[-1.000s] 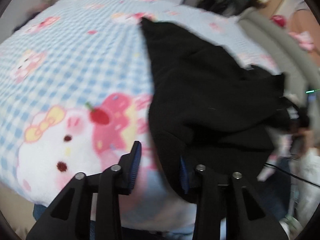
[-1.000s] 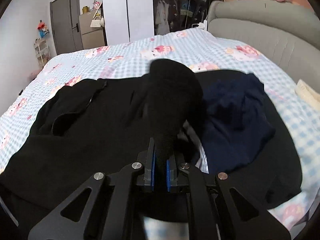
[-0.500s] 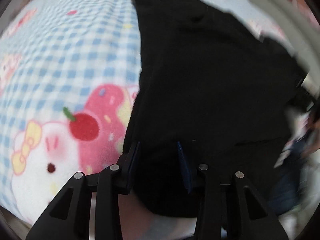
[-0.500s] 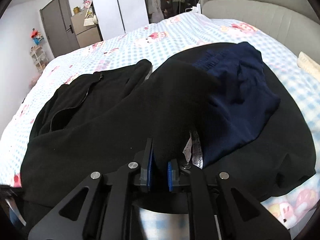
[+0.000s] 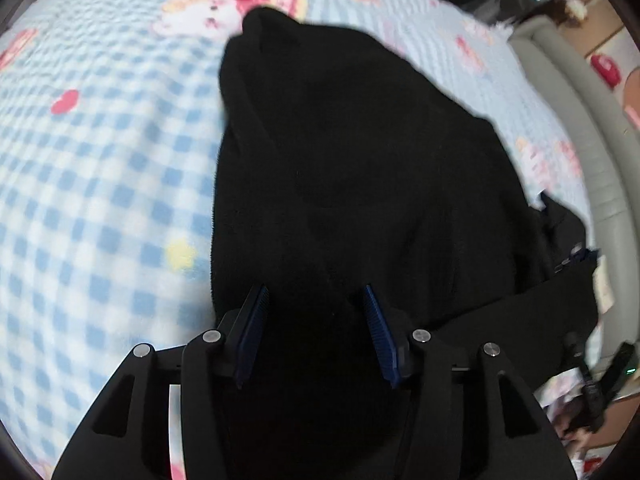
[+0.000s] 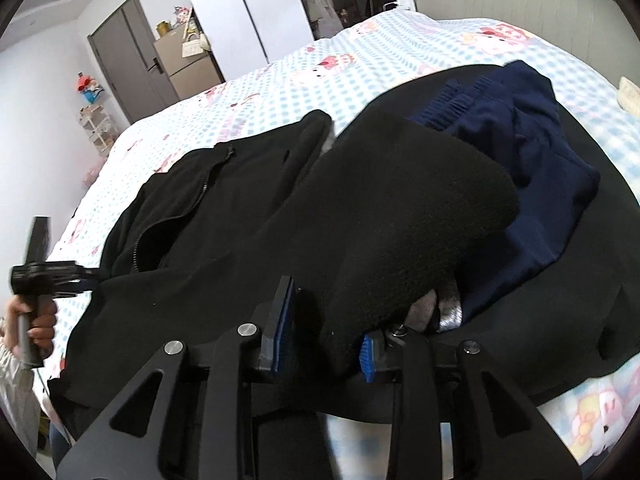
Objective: Fold clothes
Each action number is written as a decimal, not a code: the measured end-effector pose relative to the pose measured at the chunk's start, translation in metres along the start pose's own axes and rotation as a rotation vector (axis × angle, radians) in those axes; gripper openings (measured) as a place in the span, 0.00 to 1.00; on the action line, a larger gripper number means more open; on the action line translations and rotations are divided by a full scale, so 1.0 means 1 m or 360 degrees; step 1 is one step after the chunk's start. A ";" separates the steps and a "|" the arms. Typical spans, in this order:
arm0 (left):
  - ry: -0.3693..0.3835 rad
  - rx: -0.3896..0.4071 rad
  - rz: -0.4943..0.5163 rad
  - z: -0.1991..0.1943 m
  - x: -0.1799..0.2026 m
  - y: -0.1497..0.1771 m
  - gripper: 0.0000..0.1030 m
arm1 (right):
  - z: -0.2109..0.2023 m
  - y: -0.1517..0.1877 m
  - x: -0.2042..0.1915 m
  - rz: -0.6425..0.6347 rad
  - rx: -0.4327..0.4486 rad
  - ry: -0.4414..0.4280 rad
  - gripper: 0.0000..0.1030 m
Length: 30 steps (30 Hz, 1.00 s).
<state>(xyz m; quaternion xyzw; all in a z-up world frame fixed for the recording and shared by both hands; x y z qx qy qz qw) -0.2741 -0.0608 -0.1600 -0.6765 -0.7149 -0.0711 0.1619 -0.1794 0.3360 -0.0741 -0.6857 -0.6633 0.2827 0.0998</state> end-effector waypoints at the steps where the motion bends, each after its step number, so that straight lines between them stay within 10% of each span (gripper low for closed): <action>1: -0.0057 -0.0015 0.0019 0.003 -0.002 0.000 0.40 | 0.000 -0.001 -0.003 -0.0018 -0.0004 -0.0012 0.28; 6: -0.0228 0.0016 0.0039 -0.017 -0.021 0.009 0.08 | 0.001 -0.005 -0.018 -0.0108 0.0019 -0.0003 0.19; 14: -0.0497 0.0027 -0.0122 -0.037 -0.078 0.013 0.07 | 0.015 -0.005 -0.035 -0.0147 -0.0048 0.0010 0.16; 17: -0.0211 0.0098 -0.0245 -0.055 -0.095 0.017 0.09 | 0.016 -0.004 -0.031 -0.0080 -0.0071 -0.0035 0.25; 21: 0.0043 0.0126 -0.0089 -0.049 -0.039 -0.016 0.65 | 0.022 -0.008 -0.031 -0.0024 -0.0082 -0.0035 0.36; 23: -0.0020 0.0004 -0.0046 -0.037 -0.054 -0.040 0.69 | 0.029 -0.011 -0.032 -0.0007 -0.0093 -0.0032 0.45; 25: -0.0133 -0.0134 -0.0064 -0.011 -0.063 -0.047 0.32 | 0.034 -0.011 -0.035 0.0000 -0.0105 -0.0029 0.47; 30: -0.0304 -0.0143 0.0010 -0.016 -0.077 -0.049 0.14 | 0.032 -0.022 -0.039 -0.0044 -0.0057 0.0014 0.42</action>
Point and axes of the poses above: each gripper's, at about its wrist camera, not at the fingertips, and z roughly the way its jaws point, x to its right, y to its underside, the point moved 5 cm from there along z, roughly the way its jaws point, and after that the axes turned 11 degrees about -x, right-handed, at the moved point
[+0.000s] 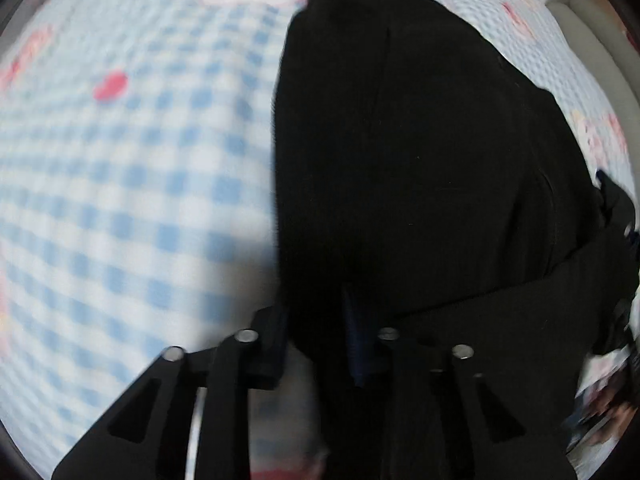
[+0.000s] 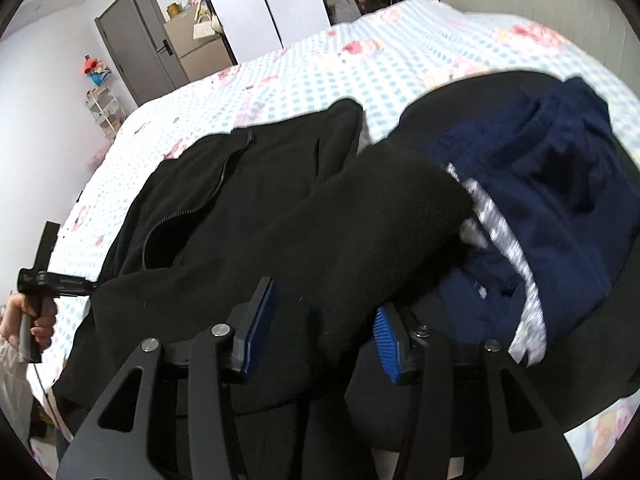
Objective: Fold clothes
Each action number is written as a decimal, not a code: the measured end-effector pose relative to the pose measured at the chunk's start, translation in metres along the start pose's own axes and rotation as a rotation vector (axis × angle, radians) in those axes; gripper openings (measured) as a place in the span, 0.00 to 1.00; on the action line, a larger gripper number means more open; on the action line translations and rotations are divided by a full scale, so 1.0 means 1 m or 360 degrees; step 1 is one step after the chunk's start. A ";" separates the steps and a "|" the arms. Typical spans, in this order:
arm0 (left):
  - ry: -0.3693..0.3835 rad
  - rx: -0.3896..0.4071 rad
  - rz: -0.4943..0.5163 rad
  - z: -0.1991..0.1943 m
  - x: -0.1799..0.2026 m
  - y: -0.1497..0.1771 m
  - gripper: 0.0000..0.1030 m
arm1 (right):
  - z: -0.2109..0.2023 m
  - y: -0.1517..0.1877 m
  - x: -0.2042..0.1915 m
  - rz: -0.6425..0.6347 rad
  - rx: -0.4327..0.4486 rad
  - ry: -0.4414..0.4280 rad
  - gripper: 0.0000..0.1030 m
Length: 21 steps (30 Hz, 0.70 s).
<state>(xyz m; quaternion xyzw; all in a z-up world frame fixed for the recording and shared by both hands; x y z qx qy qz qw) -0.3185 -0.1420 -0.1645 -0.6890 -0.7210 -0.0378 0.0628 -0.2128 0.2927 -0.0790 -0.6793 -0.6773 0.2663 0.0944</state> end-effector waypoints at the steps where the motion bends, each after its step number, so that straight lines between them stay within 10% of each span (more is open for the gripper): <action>1: -0.0063 0.0009 -0.0015 -0.004 -0.010 0.000 0.16 | 0.001 -0.002 0.001 -0.0002 0.0005 0.0009 0.37; 5: -0.0178 0.0051 -0.0196 -0.018 -0.054 0.004 0.11 | 0.012 -0.004 0.007 0.0018 -0.0034 0.0046 0.27; 12: 0.0487 0.0450 0.0114 -0.070 0.026 0.047 0.20 | 0.018 -0.003 0.012 0.0092 -0.0067 -0.0063 0.38; 17: 0.0026 0.0150 0.0091 0.023 0.035 0.029 0.22 | 0.027 -0.005 0.005 0.0044 -0.0078 0.0013 0.35; 21: 0.0175 0.0246 -0.0114 0.004 0.017 0.035 0.18 | 0.025 -0.005 0.011 0.0067 -0.0084 0.0037 0.27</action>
Point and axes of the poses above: each gripper's, at about its wrist camera, not at the fingertips, and z roughly the way its jaws point, x to its right, y to its underside, the point moved 5 cm from there along z, roughly the way its jaws point, and after that the axes turned 11 degrees about -x, right-handed, at the moved point
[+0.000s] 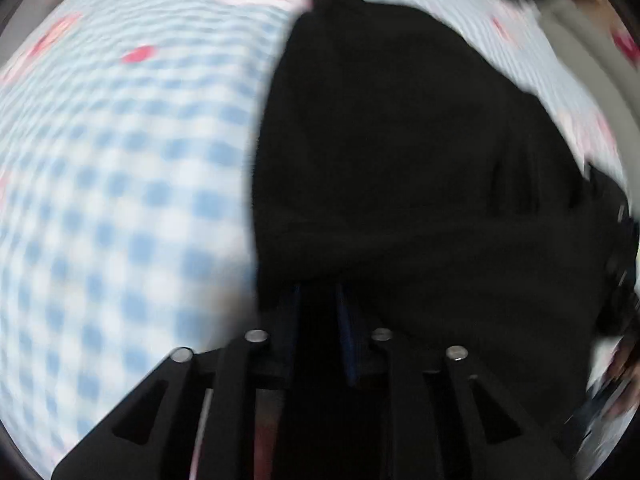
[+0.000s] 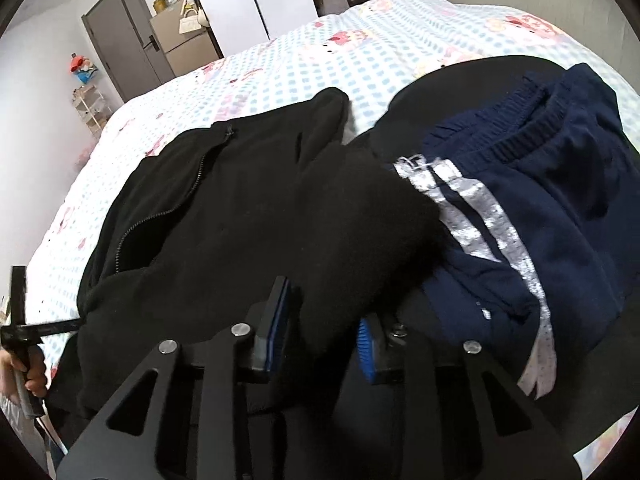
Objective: Fold clothes
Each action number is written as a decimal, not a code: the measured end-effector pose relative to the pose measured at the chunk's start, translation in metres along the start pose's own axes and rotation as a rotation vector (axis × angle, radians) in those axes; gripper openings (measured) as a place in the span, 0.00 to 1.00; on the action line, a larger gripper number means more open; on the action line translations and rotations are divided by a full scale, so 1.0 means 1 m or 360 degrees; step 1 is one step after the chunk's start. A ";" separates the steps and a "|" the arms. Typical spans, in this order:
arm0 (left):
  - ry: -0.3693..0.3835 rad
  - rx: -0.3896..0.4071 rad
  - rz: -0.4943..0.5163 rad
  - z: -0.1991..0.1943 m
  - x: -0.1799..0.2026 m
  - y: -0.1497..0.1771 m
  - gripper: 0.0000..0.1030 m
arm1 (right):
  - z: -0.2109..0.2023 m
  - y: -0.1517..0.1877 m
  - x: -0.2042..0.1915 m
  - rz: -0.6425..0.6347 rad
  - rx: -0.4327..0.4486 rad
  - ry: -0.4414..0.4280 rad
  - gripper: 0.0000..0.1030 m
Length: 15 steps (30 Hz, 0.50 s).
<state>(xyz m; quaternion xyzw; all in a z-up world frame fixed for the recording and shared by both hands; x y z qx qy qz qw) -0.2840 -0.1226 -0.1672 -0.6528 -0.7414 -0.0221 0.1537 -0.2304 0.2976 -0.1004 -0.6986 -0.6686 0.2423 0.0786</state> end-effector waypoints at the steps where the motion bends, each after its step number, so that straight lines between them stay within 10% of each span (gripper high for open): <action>1: 0.0048 0.0075 0.0024 -0.013 0.007 0.006 0.22 | 0.000 0.000 0.000 0.0004 -0.0003 -0.0009 0.29; 5: 0.0188 0.0239 0.0132 -0.039 0.024 0.047 0.33 | 0.007 -0.007 -0.005 -0.0033 0.0009 0.0009 0.26; 9: -0.0066 0.0065 -0.0017 0.002 -0.023 0.095 0.44 | 0.005 -0.012 -0.008 -0.0090 0.0056 0.0115 0.08; 15: 0.0318 0.0248 -0.0047 -0.041 -0.019 0.118 0.42 | -0.013 -0.020 -0.008 -0.0106 0.0136 0.0124 0.06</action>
Point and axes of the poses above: each gripper's, at about its wrist camera, not at the fingertips, and z roughly the way its jaws point, x to its right, y to its underside, the point moved 5 cm from there along z, roughly the way its jaws point, and after that the axes turned 11 degrees about -x, right-handed, at the moved point
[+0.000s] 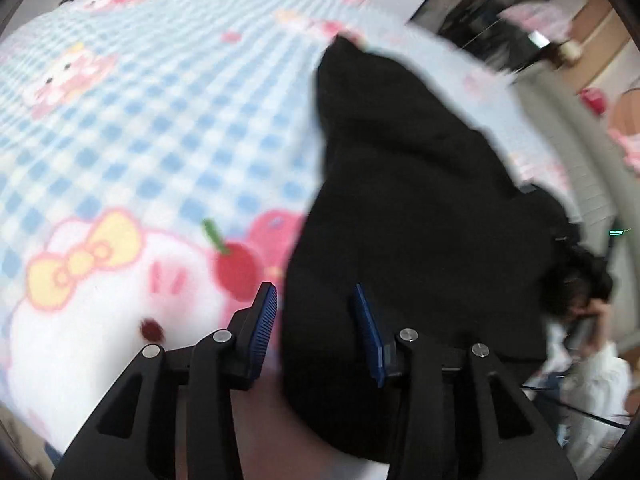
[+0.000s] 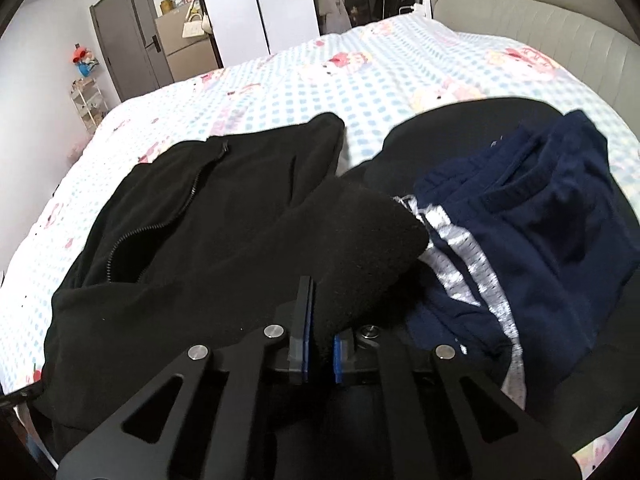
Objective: Fold clothes
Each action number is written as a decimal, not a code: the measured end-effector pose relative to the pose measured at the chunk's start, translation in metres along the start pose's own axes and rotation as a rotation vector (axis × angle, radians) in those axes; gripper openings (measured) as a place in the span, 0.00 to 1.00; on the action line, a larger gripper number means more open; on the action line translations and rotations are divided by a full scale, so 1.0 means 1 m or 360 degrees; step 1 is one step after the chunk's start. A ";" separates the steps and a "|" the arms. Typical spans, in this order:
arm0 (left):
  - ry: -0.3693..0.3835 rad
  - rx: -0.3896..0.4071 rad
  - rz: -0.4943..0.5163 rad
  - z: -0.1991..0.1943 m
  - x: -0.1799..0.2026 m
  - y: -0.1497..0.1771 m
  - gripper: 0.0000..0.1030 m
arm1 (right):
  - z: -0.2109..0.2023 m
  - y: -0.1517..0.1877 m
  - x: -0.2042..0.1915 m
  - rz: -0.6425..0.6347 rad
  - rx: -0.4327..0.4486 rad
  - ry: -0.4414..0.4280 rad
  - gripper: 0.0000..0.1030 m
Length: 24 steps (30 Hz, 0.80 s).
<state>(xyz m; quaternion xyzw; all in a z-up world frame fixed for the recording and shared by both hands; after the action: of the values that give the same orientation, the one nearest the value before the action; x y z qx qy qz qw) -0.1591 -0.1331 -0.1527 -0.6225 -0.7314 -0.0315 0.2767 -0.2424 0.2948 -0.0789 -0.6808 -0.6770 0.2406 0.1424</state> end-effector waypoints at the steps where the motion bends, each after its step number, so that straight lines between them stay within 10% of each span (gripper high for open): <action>1: -0.0104 -0.0043 0.0055 0.006 0.005 0.002 0.44 | -0.004 -0.002 -0.002 0.0000 0.0022 -0.0009 0.05; 3: -0.0251 -0.0156 0.0041 0.020 0.004 0.005 0.40 | -0.015 -0.005 -0.007 -0.0001 0.0075 -0.0036 0.05; 10: 0.0039 0.0008 0.0130 0.012 0.055 -0.048 0.42 | -0.068 0.009 -0.098 -0.0412 0.0302 -0.0255 0.05; 19: 0.0351 -0.0079 0.0078 0.013 0.088 -0.071 0.49 | 0.001 0.085 -0.190 -0.0671 -0.0296 -0.0597 0.22; 24: 0.0470 -0.0166 0.0023 0.029 0.078 -0.050 0.65 | -0.030 0.074 -0.163 -0.0553 -0.0256 -0.0853 0.45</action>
<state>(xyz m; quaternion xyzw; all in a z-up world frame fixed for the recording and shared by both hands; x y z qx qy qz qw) -0.2218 -0.0634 -0.1275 -0.6299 -0.6756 -0.1586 0.3487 -0.1582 0.1346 -0.0698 -0.4766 -0.8133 0.3291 -0.0559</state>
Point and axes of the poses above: each gripper's, at about its wrist camera, not at the fingertips, and z roughly the way its jaws point, x to its right, y to its underside, the point moved 5 cm from there along z, roughly the way its jaws point, and after that the axes turned 11 degrees about -x, right-handed, at the moved point
